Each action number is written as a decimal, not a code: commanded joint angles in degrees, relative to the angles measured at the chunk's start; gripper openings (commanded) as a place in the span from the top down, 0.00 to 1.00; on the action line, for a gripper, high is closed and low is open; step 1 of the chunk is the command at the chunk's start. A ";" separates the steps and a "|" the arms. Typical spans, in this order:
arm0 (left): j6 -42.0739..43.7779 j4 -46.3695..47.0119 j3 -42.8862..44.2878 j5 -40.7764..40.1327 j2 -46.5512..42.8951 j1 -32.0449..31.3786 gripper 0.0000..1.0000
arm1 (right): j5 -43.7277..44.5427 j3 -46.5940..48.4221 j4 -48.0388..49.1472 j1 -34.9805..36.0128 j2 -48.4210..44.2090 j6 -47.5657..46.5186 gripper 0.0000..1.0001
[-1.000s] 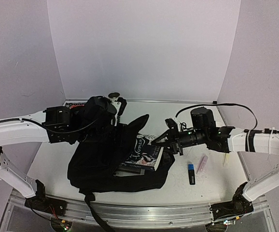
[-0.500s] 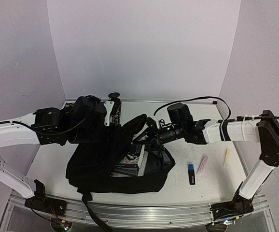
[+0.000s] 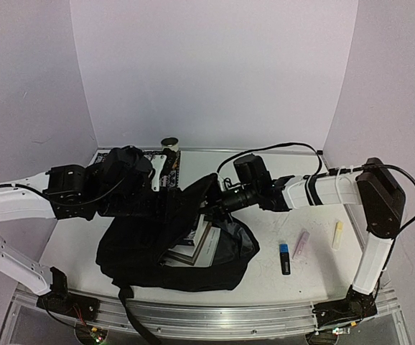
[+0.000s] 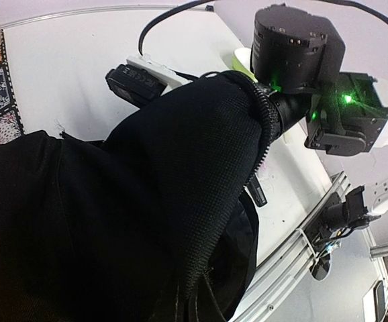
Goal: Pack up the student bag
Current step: Place the book in the largest pocket of the bag.
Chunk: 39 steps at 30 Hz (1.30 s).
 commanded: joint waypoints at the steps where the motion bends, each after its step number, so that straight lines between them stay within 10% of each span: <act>1: -1.84 4.60 -0.03 -3.22 -4.71 -0.09 1.00 | 1.43 0.56 -1.52 0.36 -1.72 -4.97 0.66; 9: -2.78 4.51 -1.93 -3.43 -5.53 -0.08 1.00 | 5.20 -2.64 -12.47 0.37 -9.55 -12.67 0.49; 20: -3.67 4.54 -0.34 -6.18 -5.59 -0.03 1.00 | 6.89 -1.81 -8.82 5.08 -11.06 -18.19 1.00; 27: -8.16 4.54 -0.87 -11.42 -7.67 0.12 1.00 | 4.63 -8.22 0.36 5.77 -12.34 -26.90 1.00; 39: -4.26 5.51 -1.44 -3.70 -7.37 0.16 1.00 | 14.58 -3.70 7.90 5.86 -6.60 -12.31 1.00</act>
